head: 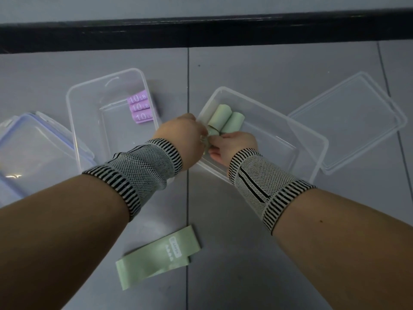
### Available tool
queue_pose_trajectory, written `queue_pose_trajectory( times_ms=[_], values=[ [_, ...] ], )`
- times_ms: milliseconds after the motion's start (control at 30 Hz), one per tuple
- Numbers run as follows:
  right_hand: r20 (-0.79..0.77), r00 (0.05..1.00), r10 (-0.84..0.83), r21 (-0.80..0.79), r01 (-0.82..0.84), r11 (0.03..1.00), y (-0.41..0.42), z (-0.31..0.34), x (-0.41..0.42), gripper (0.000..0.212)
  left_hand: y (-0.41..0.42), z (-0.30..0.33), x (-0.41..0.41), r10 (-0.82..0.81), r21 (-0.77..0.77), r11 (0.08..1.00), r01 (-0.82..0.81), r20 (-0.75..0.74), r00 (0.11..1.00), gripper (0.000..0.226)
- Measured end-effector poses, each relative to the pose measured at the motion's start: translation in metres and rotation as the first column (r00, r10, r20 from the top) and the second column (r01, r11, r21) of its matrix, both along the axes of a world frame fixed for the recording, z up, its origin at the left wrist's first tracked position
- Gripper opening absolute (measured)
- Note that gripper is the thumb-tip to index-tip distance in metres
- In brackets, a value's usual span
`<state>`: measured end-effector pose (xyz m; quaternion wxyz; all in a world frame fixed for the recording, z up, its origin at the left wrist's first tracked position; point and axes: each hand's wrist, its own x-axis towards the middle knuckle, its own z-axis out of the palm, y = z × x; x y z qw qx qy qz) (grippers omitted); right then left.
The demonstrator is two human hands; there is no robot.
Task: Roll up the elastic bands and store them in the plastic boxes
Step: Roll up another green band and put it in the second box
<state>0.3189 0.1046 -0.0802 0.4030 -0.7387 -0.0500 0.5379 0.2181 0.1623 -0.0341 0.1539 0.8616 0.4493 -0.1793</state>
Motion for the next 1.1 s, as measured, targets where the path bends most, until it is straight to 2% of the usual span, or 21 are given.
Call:
queue_pose_trajectory(
  times_ms=[167,267,367,433,500,567,767,833,967,1033,1100],
  values=[
    [-0.040,0.998,-0.049,0.078,0.052,0.996,-0.008,0.000,-0.003,0.016,-0.002,-0.001,-0.003,0.004,0.007,1.000,-0.004,0.044,0.999,0.036],
    [0.083,0.995,0.052,0.048,-0.056,0.997,-0.008,-0.007,0.000,0.016,-0.004,-0.004,-0.004,0.016,0.012,1.000,-0.017,0.078,0.997,0.038],
    [0.229,0.961,0.156,-0.002,-0.159,0.987,-0.003,-0.011,0.004,0.016,-0.010,-0.004,-0.012,-0.105,0.103,0.990,0.092,0.128,0.986,0.068],
    [0.331,0.909,0.253,-0.038,-0.256,0.966,-0.002,-0.009,0.006,0.012,-0.011,0.001,-0.020,-0.259,0.156,0.956,0.250,0.037,0.965,0.093],
    [0.386,0.870,0.308,-0.046,-0.316,0.948,-0.002,-0.008,0.007,0.011,-0.005,0.003,-0.030,-0.359,0.155,0.915,0.372,-0.108,0.927,0.101],
    [0.448,0.819,0.358,-0.052,-0.376,0.925,-0.004,-0.006,0.008,0.013,0.001,0.004,-0.038,-0.430,0.161,0.875,0.458,-0.179,0.885,0.099],
    [0.592,0.680,0.433,-0.045,-0.508,0.860,-0.007,-0.003,0.011,0.014,0.008,0.006,-0.043,-0.601,0.262,0.743,0.616,-0.143,0.786,0.083],
    [0.606,0.661,0.443,-0.041,-0.530,0.847,-0.007,-0.005,0.013,0.014,0.007,0.007,-0.039,-0.638,0.221,0.716,0.662,-0.177,0.749,0.078],
    [0.631,0.626,0.458,-0.026,-0.573,0.819,-0.008,-0.007,0.016,0.016,0.006,0.001,-0.034,-0.593,0.079,0.756,0.649,-0.335,0.732,0.072],
    [0.617,0.623,0.480,-0.021,-0.596,0.802,-0.011,-0.007,0.018,0.020,0.007,0.003,-0.033,-0.587,0.070,0.770,0.634,-0.312,0.748,0.067],
    [0.600,0.618,0.508,-0.005,-0.632,0.775,-0.014,-0.005,0.020,0.033,0.008,0.000,-0.035,-0.572,0.069,0.792,0.607,-0.264,0.776,0.064]
  ],
)
